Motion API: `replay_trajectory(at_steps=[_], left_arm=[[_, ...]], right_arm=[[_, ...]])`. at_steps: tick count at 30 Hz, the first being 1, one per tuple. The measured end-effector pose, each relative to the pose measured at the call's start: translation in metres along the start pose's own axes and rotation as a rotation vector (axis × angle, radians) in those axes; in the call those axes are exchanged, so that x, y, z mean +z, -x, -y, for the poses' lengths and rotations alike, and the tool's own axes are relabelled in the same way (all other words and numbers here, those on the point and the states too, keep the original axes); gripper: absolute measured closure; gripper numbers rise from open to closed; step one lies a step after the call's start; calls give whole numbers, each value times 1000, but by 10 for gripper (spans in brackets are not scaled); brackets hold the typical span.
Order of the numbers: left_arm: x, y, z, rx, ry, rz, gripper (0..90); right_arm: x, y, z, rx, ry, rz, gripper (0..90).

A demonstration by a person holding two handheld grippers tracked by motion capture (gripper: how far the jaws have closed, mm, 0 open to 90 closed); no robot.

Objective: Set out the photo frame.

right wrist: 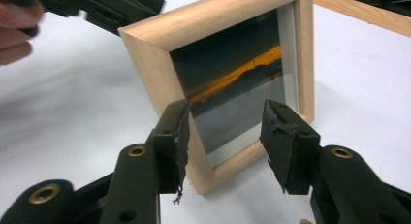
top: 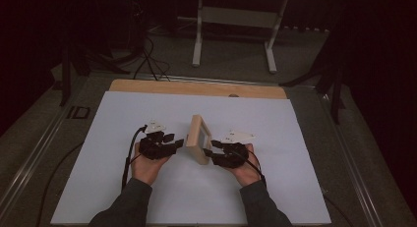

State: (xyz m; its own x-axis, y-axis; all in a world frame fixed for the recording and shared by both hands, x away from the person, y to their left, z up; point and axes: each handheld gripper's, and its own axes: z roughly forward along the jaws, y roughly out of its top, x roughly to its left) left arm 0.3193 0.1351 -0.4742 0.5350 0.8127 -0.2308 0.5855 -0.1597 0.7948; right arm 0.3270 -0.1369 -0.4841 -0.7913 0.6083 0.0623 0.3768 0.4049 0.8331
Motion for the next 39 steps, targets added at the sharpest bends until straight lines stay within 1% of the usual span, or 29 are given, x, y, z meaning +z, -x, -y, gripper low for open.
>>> replay_trajectory(at_steps=[2,5,6,7,8,10,16,20,25,26,27,29,36,38,39], left_arm=[[-4,0,-1,0,4,9,513],[-10,1,-2,-5,23,23,496],[-11,1,-2,-10,31,33,491],[-11,1,-2,-10,31,33,486],[-14,2,-3,-17,44,43,486],[-16,4,-4,-22,54,48,463],[-16,13,-9,-12,58,59,393],[-13,21,-13,5,52,62,367],[-6,32,-17,25,57,70,342],[-6,32,-17,25,57,70,339],[-3,35,-19,33,55,71,339],[0,37,-20,37,49,66,317],[14,42,-21,37,23,55,288],[17,42,-20,47,24,34,290],[18,42,-20,44,23,36,296]], right_arm=[[-1,2,1,5,1,3,517],[-4,4,1,11,3,8,507],[-4,4,1,15,2,9,505],[-4,4,1,15,2,9,505],[-4,5,2,18,2,9,503],[-5,7,2,22,6,13,498],[-7,9,3,33,9,20,492],[-9,11,3,38,13,30,495],[-11,13,3,48,18,37,495],[-11,13,3,48,18,37,495],[-11,13,3,49,20,37,495],[-12,14,3,49,24,41,494],[-16,17,3,61,39,49,493],[-17,17,3,70,44,48,493],[-18,18,3,75,49,48,493]])
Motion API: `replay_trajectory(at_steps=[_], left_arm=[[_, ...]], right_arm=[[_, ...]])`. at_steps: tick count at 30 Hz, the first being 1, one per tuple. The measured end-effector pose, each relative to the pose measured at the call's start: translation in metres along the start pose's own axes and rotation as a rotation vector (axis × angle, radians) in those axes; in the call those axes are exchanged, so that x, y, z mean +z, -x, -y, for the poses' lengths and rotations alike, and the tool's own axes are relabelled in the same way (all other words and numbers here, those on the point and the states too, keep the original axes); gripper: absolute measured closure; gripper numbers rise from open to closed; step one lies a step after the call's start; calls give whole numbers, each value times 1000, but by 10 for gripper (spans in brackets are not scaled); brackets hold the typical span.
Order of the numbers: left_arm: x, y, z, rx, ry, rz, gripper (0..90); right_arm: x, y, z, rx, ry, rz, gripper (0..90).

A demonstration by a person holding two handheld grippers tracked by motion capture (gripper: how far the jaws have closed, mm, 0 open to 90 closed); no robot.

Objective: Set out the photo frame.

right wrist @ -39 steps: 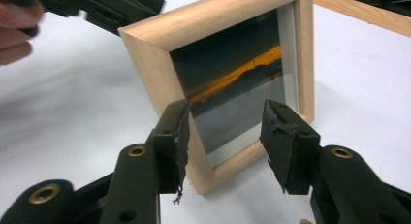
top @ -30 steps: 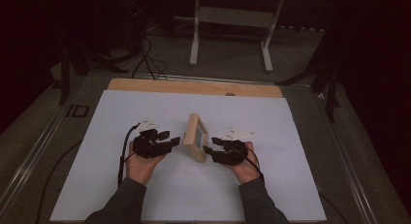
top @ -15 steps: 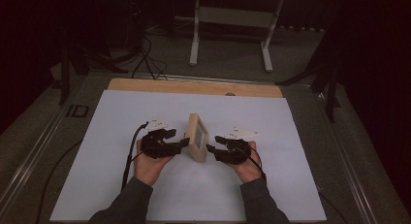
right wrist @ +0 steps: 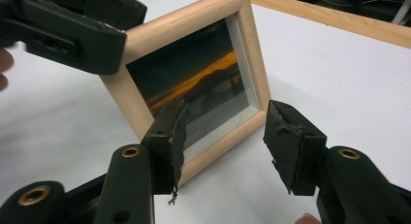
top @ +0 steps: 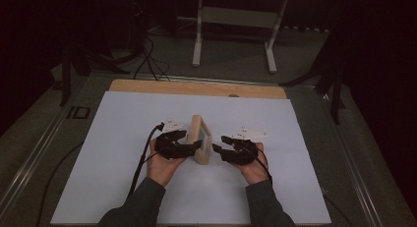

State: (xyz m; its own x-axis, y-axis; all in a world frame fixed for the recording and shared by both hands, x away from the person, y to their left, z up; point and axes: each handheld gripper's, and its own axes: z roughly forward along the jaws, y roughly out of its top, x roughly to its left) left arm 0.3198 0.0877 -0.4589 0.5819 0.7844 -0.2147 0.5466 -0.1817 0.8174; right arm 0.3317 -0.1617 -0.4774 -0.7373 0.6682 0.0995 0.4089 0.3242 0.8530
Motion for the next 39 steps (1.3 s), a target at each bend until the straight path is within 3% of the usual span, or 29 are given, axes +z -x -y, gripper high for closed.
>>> replay_trajectory(at_steps=[12,22,39], left_arm=[[13,-1,4,-20,-37,-1,353],[14,-1,4,-36,-39,19,424],[13,0,4,-43,-46,16,480]], right_arm=[[-4,4,-1,16,16,6,491],[-3,4,0,13,12,3,489],[-8,7,-2,24,27,6,488]])
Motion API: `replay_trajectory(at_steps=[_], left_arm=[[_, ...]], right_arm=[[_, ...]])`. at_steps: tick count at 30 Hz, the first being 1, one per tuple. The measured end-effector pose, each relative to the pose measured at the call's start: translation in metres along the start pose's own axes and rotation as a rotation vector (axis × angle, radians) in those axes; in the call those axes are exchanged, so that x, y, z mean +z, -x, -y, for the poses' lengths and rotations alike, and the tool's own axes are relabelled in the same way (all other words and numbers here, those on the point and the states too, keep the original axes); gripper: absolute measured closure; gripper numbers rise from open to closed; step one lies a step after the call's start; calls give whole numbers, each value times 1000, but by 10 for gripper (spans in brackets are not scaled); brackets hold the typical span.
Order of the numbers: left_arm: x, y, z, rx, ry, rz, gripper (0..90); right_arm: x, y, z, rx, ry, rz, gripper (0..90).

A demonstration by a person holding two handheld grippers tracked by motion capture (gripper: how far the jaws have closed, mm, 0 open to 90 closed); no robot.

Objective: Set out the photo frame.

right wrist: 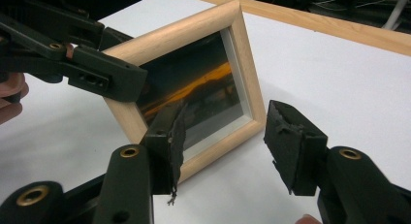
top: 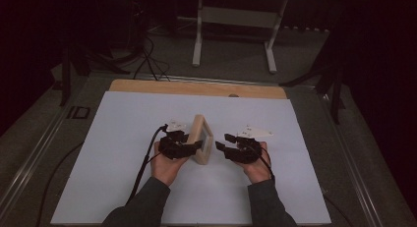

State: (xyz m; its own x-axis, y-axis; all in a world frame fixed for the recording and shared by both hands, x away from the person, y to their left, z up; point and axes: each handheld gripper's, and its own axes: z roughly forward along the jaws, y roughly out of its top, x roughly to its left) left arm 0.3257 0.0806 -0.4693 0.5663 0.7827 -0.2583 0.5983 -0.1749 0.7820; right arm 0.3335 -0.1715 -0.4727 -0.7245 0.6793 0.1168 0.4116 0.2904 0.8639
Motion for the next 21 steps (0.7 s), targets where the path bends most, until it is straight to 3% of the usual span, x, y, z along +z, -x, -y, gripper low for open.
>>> replay_trajectory(at_steps=[21], left_arm=[[0,2,-1,7,1,-4,525]], right_arm=[[-5,1,-3,-1,20,3,488]])
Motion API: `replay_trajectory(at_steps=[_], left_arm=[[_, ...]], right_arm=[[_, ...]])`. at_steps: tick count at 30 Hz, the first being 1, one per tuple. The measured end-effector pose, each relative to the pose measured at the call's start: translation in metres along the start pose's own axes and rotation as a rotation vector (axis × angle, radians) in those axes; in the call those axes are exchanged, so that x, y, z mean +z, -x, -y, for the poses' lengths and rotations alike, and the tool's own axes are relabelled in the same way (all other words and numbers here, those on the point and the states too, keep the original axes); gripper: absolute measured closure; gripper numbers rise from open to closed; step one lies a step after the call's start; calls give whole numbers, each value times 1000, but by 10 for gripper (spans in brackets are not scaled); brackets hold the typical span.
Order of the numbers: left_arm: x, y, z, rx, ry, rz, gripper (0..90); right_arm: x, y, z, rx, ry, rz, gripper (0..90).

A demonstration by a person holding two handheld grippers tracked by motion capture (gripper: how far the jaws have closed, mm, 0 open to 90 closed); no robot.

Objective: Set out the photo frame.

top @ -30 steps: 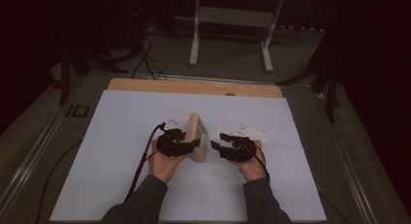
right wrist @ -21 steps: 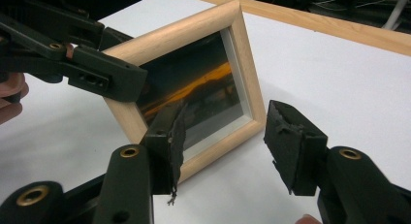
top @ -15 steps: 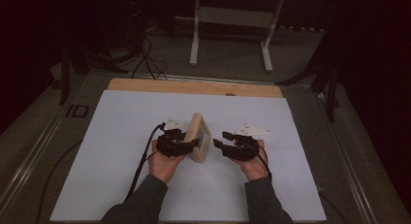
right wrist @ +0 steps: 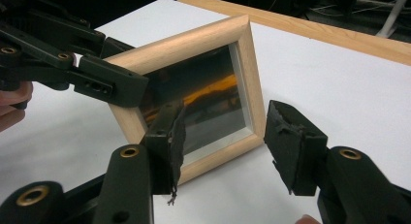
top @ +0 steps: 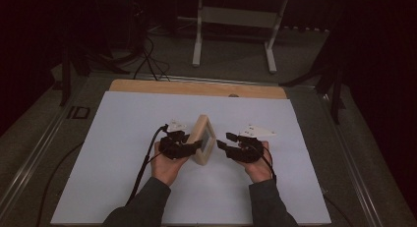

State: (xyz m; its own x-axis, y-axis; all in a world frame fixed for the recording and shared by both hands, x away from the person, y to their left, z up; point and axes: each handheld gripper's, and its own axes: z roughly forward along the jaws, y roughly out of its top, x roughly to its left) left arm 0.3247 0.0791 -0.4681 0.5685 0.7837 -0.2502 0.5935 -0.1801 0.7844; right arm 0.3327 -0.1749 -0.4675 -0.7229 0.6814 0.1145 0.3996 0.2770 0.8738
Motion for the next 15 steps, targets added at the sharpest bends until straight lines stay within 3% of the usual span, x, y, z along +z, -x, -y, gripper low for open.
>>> replay_trajectory(at_steps=[15], left_arm=[[0,5,0,27,0,10,568]], right_arm=[[-4,1,-2,0,15,7,487]])
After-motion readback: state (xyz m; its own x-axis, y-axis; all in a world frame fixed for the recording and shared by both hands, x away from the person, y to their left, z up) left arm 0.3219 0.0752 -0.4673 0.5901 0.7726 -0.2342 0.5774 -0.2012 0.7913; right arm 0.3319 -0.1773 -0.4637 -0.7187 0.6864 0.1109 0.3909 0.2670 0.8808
